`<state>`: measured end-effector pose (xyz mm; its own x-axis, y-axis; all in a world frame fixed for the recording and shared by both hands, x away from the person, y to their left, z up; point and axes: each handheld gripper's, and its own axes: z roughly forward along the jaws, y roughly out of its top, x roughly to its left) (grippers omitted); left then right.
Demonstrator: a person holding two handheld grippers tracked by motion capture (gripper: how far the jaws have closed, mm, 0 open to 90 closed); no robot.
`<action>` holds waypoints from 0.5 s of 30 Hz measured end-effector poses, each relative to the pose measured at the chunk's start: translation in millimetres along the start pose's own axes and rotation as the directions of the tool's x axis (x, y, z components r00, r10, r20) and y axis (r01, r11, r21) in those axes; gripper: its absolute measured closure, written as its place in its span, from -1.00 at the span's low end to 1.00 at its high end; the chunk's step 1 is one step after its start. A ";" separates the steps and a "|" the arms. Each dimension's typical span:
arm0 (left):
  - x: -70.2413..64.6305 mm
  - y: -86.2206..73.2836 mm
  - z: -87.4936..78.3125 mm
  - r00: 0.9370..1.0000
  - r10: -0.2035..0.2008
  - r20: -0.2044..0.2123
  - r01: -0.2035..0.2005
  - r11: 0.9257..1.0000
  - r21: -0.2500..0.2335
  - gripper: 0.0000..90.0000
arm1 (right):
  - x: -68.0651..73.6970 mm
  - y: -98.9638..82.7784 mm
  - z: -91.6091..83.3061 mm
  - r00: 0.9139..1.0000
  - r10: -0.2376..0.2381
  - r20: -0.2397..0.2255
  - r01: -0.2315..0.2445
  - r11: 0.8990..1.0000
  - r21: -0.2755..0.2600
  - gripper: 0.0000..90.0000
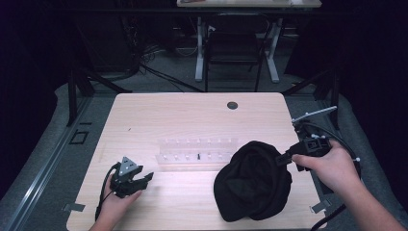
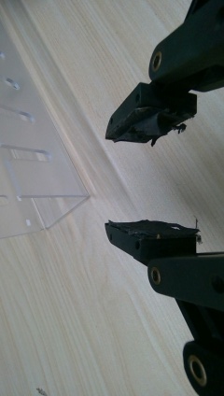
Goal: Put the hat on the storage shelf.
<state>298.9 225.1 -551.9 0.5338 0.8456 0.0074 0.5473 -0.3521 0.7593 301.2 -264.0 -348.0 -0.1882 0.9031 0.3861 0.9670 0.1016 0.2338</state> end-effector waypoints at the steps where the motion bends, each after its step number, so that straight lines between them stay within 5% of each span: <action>1: -0.1 0.0 0.0 1.000 0.000 0.000 0.000 1.000 0.000 0.08 | 0.1 0.8 -2.0 1.000 -0.008 -0.005 0.008 1.000 0.011 0.95; 15: 0.1 0.1 -0.1 1.000 0.003 -0.001 -0.003 1.000 0.000 0.08 | -2.6 6.3 -20.7 0.988 0.045 -0.148 -0.054 0.997 -0.052 0.95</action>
<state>298.9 225.2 -551.7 0.5349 0.8449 0.0100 0.5458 -0.3545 0.7592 304.2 -274.4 -329.0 -0.1675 0.8350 0.5241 0.9654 0.0312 0.2589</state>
